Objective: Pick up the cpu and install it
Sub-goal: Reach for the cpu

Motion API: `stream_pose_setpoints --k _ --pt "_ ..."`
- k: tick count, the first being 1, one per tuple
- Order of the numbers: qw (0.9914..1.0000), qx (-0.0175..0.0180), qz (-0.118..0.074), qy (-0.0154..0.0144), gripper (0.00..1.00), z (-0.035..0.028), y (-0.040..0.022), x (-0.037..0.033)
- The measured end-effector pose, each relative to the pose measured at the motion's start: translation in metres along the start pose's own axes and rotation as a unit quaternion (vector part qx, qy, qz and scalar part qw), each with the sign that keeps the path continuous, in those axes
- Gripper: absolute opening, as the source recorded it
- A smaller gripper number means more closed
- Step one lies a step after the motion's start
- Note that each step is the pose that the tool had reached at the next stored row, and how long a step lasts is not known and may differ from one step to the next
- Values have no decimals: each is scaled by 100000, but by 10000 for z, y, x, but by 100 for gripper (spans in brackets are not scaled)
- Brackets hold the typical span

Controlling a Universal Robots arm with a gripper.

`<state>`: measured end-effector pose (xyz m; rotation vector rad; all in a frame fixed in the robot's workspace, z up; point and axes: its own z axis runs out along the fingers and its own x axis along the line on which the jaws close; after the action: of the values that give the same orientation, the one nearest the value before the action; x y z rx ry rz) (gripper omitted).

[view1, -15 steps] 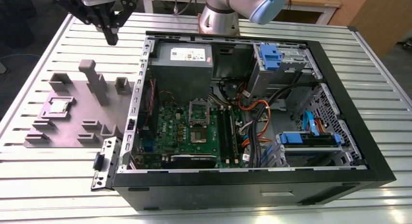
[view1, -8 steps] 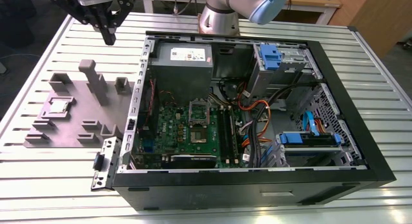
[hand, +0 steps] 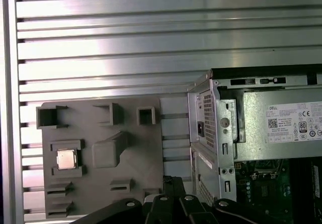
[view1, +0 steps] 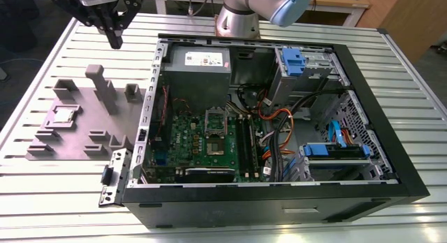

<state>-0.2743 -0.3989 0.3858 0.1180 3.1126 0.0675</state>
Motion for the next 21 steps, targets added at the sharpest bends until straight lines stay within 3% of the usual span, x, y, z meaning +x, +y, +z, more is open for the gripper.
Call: stream_pose_setpoints --k 21 --pt "100000 -1 2 -2 11 -1 -9 117"
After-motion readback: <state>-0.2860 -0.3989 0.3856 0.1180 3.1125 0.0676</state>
